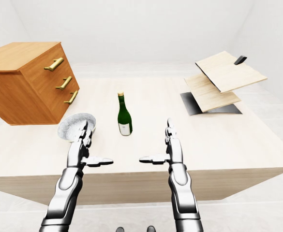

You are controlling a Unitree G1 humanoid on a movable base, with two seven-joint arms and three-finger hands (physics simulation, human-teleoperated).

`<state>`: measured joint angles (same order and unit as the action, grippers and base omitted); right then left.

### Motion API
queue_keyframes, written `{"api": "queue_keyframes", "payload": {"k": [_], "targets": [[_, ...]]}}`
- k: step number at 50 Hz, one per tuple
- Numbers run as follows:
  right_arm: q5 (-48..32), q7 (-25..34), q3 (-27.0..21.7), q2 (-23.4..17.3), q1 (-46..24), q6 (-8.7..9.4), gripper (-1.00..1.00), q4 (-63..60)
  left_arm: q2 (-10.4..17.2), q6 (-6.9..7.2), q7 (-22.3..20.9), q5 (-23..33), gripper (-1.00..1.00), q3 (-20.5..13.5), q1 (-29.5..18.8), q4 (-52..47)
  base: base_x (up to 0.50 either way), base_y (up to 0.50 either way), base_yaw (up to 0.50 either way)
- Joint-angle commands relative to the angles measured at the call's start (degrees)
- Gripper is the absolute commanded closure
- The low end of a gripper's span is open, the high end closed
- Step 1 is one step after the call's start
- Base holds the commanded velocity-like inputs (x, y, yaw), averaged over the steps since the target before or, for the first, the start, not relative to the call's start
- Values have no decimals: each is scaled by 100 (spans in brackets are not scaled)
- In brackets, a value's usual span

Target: Put the wine bottle on the wine rack.

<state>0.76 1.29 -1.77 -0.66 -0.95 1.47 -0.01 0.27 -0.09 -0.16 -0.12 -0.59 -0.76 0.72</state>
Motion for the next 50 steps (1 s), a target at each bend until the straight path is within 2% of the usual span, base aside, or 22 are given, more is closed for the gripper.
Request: {"api": "queue_keyframes", "payload": {"k": [1,3,5,6,8,9,13,14,15,18,21,29,37,41,45,50], "targets": [[8,44,-80,5,133,242,-100,-338,74,-27,-208,-87,-100,-85,152,-89,0,0,0],[103,64,-80,12,212,353,-100,-629,46,-52,-224,-53,-100,-32,214,-104,0,0,0],[101,14,-157,-26,118,258,-100,-442,21,-62,-231,-37,-100,3,249,-130,0,0,0],[134,14,-189,-42,99,257,-100,-437,-3,-19,-229,-73,-100,3,262,-168,0,0,0],[155,48,-188,-72,105,297,-100,-481,-21,-45,-208,-4,-100,72,339,-263,0,0,0],[181,80,-174,-73,142,349,-100,-571,-30,-5,-208,0,-100,96,391,-357,0,0,0],[102,99,-122,-95,217,353,-100,-780,-35,121,-230,-67,-100,98,522,-636,0,0,0],[63,46,-133,-93,256,353,-100,-953,-70,248,-326,-273,-100,78,610,-808,0,0,0],[36,-6,-143,-80,276,353,-100,-1057,-84,308,-346,-352,-100,74,656,-894,0,0,0],[72,61,-88,-49,405,353,-100,-1430,-75,280,-251,-224,-100,145,789,-1069,0,0,0],[70,74,-67,-34,499,353,-100,-1749,-57,509,-249,-278,-100,178,952,-1609,0,0,0],[43,62,-114,-53,603,353,-100,-2530,15,509,-240,-273,-100,195,1366,-2761,0,0,0],[205,165,-266,-15,879,353,-100,-3415,29,509,-273,-353,-100,124,1492,-3762,0,0,0],[143,276,-182,-29,1098,353,-100,-3778,29,509,-280,-246,-100,237,1710,-4209,0,0,0],[79,332,-108,19,1251,353,-100,-4040,70,509,-271,-40,-100,404,1935,-4626,0,0,40],[116,384,-199,33,1312,353,-100,-4139,85,509,-296,-45,-100,426,2036,-4947,0,0,50]]}}
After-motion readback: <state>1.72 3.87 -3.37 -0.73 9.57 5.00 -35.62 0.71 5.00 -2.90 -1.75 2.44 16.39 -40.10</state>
